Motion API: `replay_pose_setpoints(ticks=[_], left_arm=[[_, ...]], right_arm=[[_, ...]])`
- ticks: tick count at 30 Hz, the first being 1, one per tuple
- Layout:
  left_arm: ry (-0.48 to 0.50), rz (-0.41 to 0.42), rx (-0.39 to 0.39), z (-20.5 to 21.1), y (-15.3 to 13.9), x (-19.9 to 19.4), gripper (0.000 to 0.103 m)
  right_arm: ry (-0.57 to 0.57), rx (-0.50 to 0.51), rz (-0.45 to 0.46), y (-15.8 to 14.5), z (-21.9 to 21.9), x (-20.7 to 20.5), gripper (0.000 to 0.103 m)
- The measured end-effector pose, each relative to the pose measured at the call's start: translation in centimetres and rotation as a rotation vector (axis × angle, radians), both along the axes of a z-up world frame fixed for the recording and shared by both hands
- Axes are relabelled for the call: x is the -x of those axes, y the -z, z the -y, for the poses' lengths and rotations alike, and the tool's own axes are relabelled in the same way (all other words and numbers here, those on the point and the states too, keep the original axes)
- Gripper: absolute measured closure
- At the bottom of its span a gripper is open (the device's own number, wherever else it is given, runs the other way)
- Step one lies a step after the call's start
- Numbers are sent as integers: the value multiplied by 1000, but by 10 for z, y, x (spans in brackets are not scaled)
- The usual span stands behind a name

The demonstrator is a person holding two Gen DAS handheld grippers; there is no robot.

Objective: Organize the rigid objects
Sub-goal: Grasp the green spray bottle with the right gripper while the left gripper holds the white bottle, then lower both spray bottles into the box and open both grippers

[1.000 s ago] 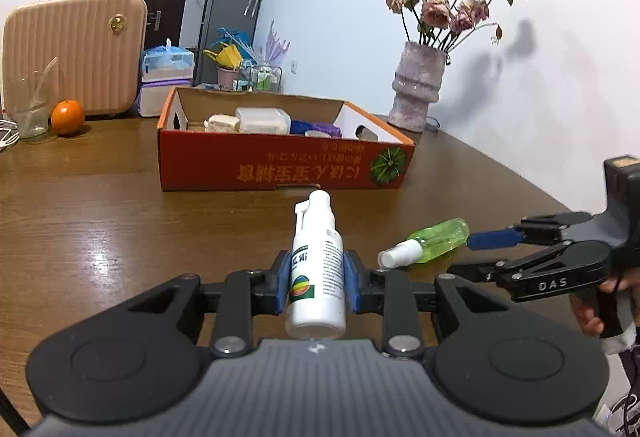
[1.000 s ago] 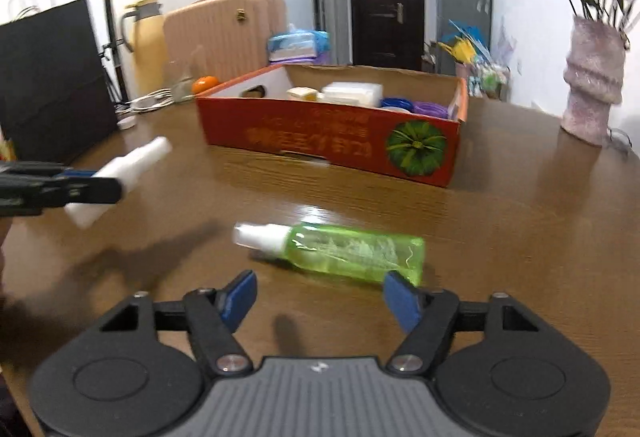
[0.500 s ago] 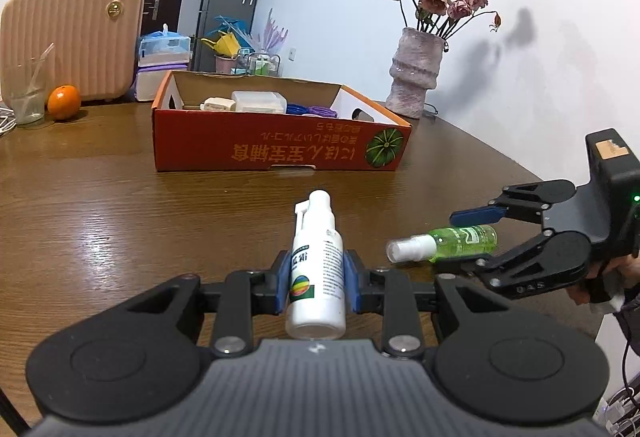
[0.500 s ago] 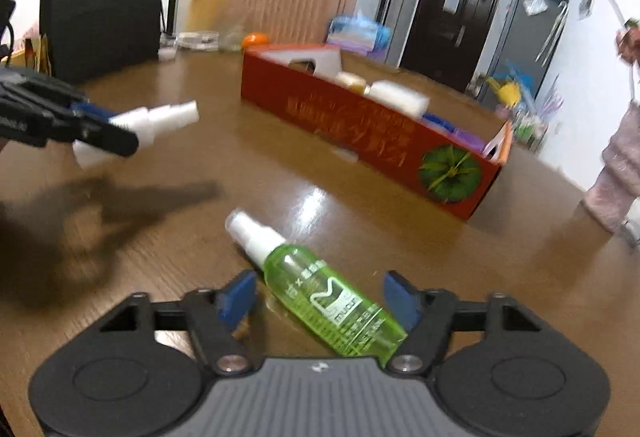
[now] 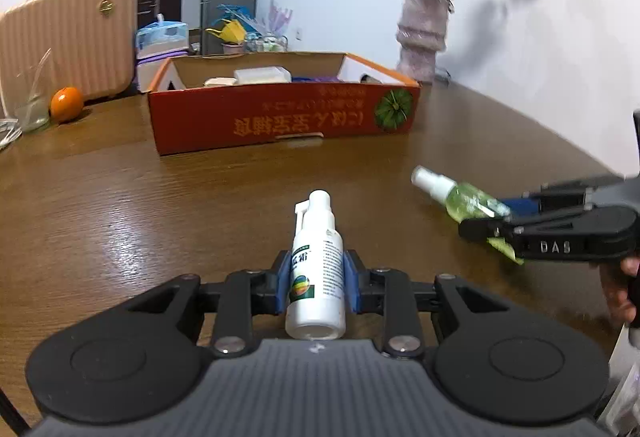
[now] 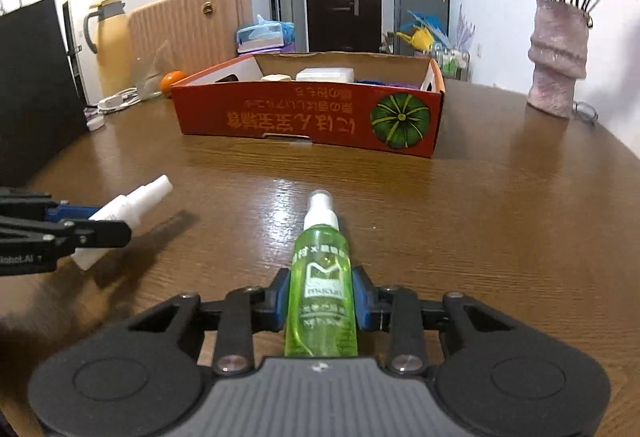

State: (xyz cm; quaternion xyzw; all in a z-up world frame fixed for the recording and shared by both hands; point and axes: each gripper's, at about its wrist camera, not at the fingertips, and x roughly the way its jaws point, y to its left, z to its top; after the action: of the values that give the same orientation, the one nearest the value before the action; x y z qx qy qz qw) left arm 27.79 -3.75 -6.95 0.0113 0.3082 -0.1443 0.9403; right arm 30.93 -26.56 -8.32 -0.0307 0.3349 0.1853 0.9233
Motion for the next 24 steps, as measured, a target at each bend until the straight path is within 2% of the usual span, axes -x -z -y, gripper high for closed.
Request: replay_pose_setpoints(ticks=[6,10,15,19,22,24], left_arm=[[-21,-6,1,0,5,1,75],[-35,74,24,-3,-8,12,75],[-31,155,39,-6,-37,17,75],[-23,196,60,-7,-63,-13,75],[-2,221,43,-3,-77,-53,75],[-4,205,17,1,-83,-89,75]], right_arm=[[24,-29,15,0,-3,9,73],[29,-50,57,-4,-4,19,73],[22,-95,135,-30,-2,28,73],[2,-102,187,-58,1,3,73],[5,-64,214,-77,1,-37,73],[17,-49,205,-85,3,-73,73]])
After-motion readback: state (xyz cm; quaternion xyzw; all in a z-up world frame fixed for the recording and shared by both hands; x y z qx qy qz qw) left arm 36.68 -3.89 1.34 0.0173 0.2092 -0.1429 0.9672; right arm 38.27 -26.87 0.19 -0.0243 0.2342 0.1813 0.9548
